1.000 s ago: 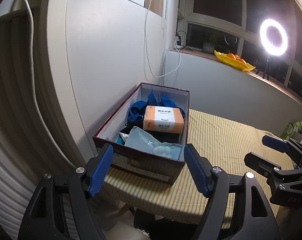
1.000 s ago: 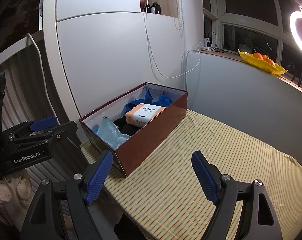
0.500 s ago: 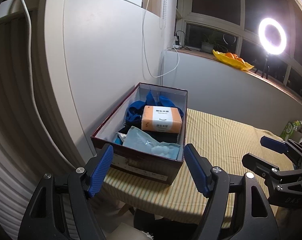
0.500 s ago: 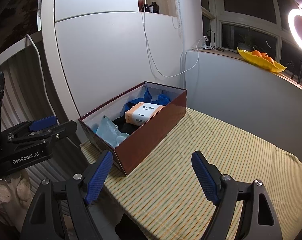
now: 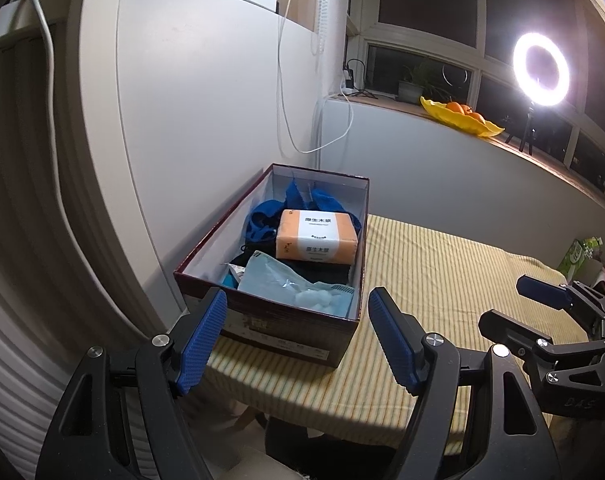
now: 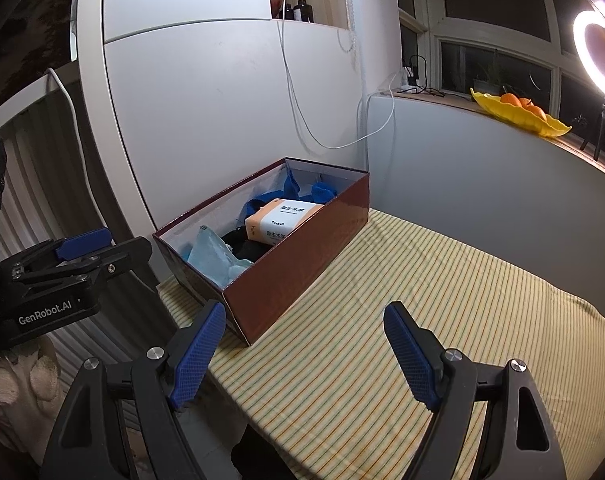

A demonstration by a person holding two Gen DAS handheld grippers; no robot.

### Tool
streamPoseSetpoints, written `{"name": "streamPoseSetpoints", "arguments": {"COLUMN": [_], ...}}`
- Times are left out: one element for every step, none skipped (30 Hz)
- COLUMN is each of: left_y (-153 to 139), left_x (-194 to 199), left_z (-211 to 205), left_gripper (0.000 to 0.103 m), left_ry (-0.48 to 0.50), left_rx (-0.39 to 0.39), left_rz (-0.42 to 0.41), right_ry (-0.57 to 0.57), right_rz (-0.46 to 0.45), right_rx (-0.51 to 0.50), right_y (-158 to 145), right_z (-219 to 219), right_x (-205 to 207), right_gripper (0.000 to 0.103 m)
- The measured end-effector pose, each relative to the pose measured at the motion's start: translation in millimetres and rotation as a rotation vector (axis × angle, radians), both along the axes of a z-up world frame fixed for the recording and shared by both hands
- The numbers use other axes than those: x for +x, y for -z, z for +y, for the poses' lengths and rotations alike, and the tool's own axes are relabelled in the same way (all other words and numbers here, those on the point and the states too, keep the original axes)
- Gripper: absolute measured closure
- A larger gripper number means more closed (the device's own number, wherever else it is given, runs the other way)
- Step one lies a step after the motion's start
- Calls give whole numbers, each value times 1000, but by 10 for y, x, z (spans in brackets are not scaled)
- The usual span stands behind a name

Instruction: Organize soft objects

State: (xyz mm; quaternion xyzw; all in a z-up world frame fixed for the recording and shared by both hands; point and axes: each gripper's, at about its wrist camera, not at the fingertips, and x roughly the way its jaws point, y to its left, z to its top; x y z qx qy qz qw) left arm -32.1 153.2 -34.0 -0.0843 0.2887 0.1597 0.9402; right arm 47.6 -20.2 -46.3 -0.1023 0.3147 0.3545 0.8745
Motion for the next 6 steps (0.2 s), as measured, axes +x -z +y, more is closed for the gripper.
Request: {"name": "streamPoseSetpoints", "arguments": {"left_y": [-3, -7, -11, -16, -14, -9], "left_x": [1, -2, -5, -8, -1, 14], "left_z": [-6, -15, -26, -38, -47, -52], "left_gripper": [30, 30, 30, 30, 30, 30], "left_ry": [2, 6, 6, 5, 8, 11], "left_rx": [0, 1, 5, 14, 18, 19], "left_rz": [-1, -4, -8, -13, -13, -11], "right_ry": [1, 1, 3, 4, 4, 6], "right_rz": [1, 2, 3, 4, 6, 7], "right_rx": [1, 0, 0, -1, 0, 1], "right_y": [4, 6, 8, 10, 11, 17], "right_z": [-8, -14, -17, -20, -30, -43], "right_x": [0, 1, 2, 3, 6, 5], "right_gripper": [25, 25, 25, 25, 25, 25]}}
